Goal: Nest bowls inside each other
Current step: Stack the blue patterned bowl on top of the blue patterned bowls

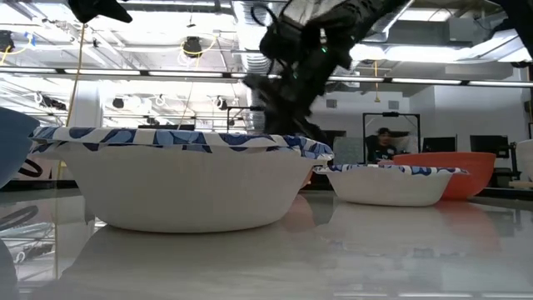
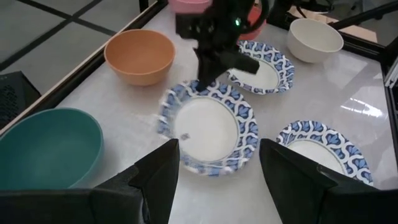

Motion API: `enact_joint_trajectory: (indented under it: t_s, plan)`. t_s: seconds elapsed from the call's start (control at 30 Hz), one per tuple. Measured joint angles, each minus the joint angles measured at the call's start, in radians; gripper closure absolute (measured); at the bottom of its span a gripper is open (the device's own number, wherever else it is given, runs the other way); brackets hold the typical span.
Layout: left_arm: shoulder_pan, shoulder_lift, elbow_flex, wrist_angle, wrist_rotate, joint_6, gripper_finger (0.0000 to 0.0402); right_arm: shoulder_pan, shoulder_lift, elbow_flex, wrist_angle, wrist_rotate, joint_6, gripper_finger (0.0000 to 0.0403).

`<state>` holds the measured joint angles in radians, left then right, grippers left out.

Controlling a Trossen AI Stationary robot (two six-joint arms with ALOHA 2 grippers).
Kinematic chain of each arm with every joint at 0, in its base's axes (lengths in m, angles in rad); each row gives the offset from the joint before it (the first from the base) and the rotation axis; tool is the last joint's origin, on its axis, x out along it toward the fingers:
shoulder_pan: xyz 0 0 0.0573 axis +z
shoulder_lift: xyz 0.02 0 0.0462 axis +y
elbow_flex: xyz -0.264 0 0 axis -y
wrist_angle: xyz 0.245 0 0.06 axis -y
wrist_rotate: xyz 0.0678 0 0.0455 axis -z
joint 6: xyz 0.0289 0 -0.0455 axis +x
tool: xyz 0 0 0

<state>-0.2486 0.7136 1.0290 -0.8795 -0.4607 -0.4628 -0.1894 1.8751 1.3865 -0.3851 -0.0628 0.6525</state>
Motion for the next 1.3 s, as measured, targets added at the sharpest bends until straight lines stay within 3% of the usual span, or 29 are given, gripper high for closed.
enact_joint_trajectory:
  t_s: [0.4,0.9,1.3]
  plan:
    - [0.000,0.000,0.000,-0.001,-0.060,0.014,0.0189,0.000,-0.001,0.276,-0.263,-0.001,-0.135,0.0392]
    - [0.000,0.000,0.000,-0.001,-0.070,0.033,0.0189,0.062,0.000,0.282,-0.325,-0.295,-0.191,0.0393]
    - [0.000,0.000,0.000,0.000,-0.071,0.031,0.0189,0.185,0.000,0.282,-0.321,-0.333,-0.388,0.0394]
